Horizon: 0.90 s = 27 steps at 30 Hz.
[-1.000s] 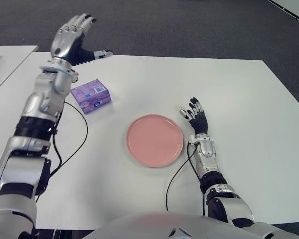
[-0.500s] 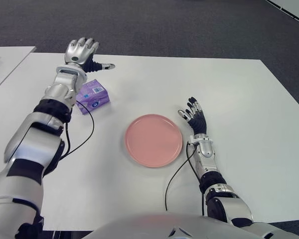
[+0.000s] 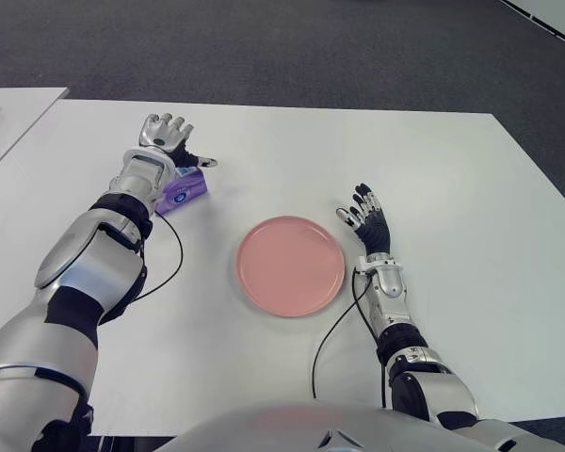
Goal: Put the tissue paper into the plate.
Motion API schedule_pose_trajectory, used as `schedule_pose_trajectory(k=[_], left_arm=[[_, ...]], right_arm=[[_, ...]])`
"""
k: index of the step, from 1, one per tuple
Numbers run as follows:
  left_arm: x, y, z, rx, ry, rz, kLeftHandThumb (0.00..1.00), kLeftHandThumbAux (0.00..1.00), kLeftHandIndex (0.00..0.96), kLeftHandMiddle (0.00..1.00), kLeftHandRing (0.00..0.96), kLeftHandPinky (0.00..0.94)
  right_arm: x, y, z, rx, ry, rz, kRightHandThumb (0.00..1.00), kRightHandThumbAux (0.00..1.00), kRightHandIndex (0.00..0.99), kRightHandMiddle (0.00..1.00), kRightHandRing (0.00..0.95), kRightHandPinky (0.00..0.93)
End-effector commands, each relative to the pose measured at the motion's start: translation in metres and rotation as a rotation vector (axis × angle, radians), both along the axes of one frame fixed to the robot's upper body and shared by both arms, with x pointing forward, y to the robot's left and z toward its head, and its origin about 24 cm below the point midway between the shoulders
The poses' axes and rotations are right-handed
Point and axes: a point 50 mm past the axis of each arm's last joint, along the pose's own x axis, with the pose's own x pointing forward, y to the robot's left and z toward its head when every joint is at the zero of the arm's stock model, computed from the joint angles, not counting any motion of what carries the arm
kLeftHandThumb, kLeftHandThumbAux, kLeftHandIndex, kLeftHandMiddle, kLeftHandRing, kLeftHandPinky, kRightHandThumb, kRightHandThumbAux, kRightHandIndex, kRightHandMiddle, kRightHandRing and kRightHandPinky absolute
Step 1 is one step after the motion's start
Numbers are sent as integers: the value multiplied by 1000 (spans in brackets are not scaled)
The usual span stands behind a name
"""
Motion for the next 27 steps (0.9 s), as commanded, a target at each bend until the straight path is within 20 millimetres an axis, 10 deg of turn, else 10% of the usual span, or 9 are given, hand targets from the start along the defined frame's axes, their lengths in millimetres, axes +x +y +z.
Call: schedule_pose_trajectory(k=[1,27], left_arm=[[-1,-5,-7,30,52,-15,156,45,0,0,0,0],[4,2,10,9,150,49,70,70,0,0,0,0]], right_arm=[[-22,-4,-32,8,159,-19,70,728,0,0,0,12],[-20,-5,-32,16,167,-21,81,718,0,0,0,19]])
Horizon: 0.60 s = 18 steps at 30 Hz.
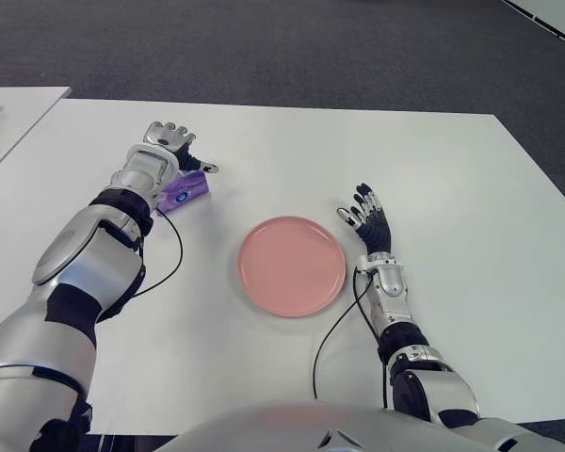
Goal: Put the tissue paper into the plate.
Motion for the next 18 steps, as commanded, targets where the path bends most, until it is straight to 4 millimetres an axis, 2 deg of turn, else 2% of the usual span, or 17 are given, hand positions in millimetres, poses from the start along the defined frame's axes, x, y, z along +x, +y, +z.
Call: schedule_pose_trajectory(k=[1,18], left_arm=[[1,5,6,33,4,7,69,71,0,0,0,0],[-1,18,24,85,-85,23,59,84,0,0,0,0]], right_arm=[[-22,-3,-32,23,161,-18,81,718,0,0,0,20],[-21,-6,-33,9,169,-1,61,726,0,0,0,14]])
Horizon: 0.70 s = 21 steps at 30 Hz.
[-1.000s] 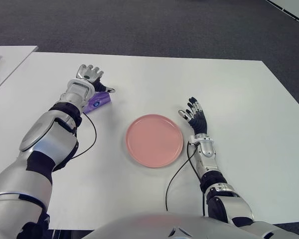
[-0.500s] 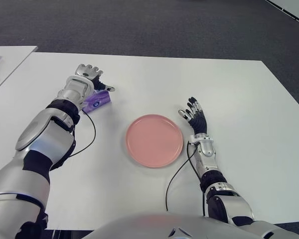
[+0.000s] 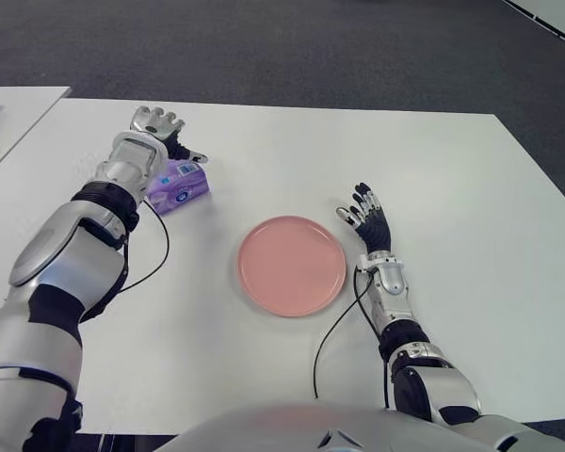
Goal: Put the tissue paper into the plate.
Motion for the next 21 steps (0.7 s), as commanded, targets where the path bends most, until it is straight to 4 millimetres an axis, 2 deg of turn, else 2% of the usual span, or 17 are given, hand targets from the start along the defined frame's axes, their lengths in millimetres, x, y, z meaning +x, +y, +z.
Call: schedule_pose_trajectory(k=[1,14,21], left_arm=[[-3,6,1,24,-15,18,59,83,0,0,0,0],[-6,14,0,85,-25,78,74,67,0,0,0,0],[-9,19,-8,150,4,111,91,62,0,0,0,0]], right_arm=[[-23,-5,-33,16,162,-22,61,726,0,0,0,14],[-22,-5,-33,17,166,-18,58,717,0,0,0,14],[-22,-5,-34,-1,171,-16,55,701,0,0,0,1]])
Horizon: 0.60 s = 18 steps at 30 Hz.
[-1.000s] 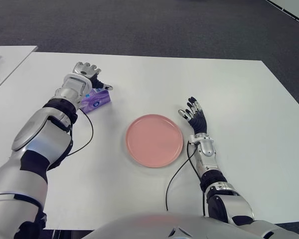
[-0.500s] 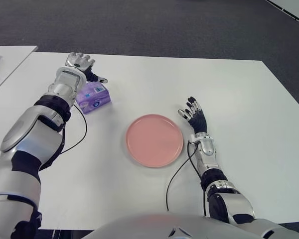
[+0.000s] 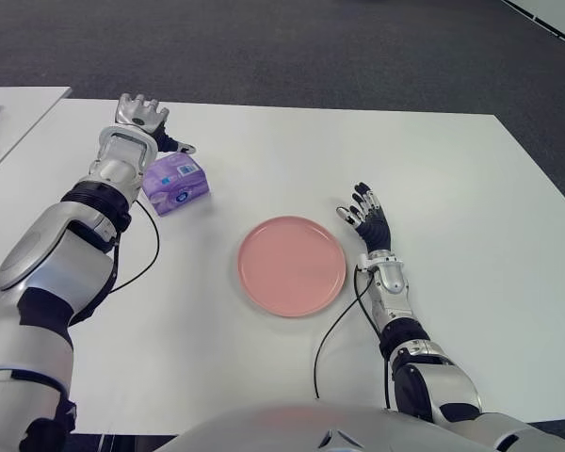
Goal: Put the tissue paper into the plate.
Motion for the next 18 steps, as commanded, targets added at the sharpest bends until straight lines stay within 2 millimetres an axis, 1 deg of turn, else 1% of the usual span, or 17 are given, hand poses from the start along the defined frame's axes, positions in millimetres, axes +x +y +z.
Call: schedule_pose_trajectory(k=[1,15,18], left_arm=[[-6,6,-17,40,64,30,93,64,0,0,0,0],[-11,7,-31,-11,112,43,111,77,0,0,0,0],[-12,3,-39,-43,156,45,106,66,0,0,0,0]], right_arm=[[-24,-5,-33,2,166,-22,54,701,0,0,0,1],[-24,-7,-34,-6,171,-28,58,691,0,0,0,0],[-24,-7,-34,-4,171,-26,60,693,0,0,0,2]])
